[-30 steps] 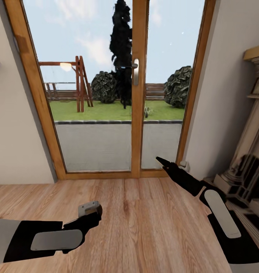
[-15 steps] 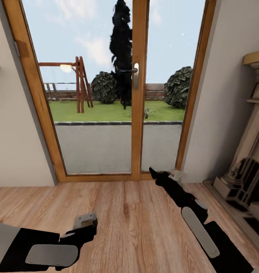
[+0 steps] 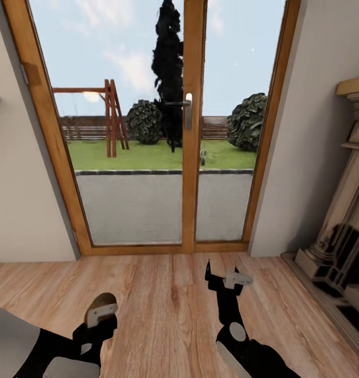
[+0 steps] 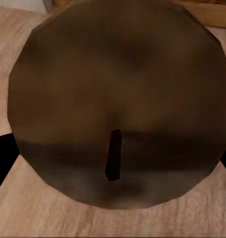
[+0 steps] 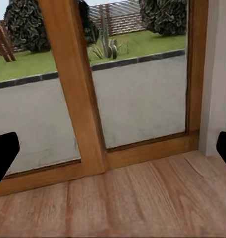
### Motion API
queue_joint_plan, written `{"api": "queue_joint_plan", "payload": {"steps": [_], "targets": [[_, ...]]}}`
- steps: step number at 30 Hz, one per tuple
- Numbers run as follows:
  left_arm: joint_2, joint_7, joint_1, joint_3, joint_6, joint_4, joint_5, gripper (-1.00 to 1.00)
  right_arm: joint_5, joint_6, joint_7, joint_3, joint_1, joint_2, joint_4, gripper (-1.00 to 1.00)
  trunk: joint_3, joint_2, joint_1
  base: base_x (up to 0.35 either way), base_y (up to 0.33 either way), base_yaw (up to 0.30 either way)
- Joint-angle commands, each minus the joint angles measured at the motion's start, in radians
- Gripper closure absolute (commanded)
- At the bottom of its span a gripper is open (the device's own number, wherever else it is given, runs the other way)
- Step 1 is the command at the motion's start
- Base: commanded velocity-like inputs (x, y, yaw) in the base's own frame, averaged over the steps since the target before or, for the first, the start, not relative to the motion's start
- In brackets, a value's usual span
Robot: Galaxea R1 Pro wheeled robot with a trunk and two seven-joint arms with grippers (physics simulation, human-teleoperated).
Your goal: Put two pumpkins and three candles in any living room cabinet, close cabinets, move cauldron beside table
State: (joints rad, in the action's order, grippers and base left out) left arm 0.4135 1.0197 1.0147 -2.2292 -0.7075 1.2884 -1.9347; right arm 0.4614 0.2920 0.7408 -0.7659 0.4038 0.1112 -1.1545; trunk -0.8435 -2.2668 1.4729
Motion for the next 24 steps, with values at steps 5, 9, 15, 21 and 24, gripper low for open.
{"api": "queue_joint_plan", "payload": {"steps": [5, 9, 15, 21, 24], "targets": [[-0.103, -0.444, -0.123, -0.013, 0.046, -0.398, -0.361, 1.0, 0.008, 0.052, 0.0, 0.001, 0.003, -0.029, 0.097, -1.0, 0.015, 0.035, -0.02, 0.0, 0.0, 0.0], [-0.129, -0.564, -0.179, -0.016, 0.207, -0.581, -0.422, 1.0, 0.008, 0.117, -0.004, 0.002, 0.005, -0.069, 0.201, -1.0, 0.027, 0.063, -0.035, 0.0, 0.0, 0.0], [-0.156, -0.584, -0.218, -0.017, 0.255, -0.68, -0.422, 1.0, 0.017, 0.215, -0.055, 0.004, 0.062, -0.096, 0.484, -1.0, 0.046, 0.105, -0.058, 0.0, 0.0, 0.0], [-0.18, -0.585, -0.228, -0.017, 0.26, -0.69, -0.422, 1.0, 0.022, 0.292, -0.199, 0.011, 0.101, -0.154, 0.818, -1.0, 0.065, 0.147, -0.081, 0.0, 0.0, 0.0], [-0.196, -0.583, -0.284, -0.017, 0.26, -0.732, -0.422, 1.0, 0.025, 0.387, -0.222, 0.011, 0.104, -0.168, 0.947, -1.0, 0.074, 0.168, -0.092, 0.0, 0.0, 0.0]]}}
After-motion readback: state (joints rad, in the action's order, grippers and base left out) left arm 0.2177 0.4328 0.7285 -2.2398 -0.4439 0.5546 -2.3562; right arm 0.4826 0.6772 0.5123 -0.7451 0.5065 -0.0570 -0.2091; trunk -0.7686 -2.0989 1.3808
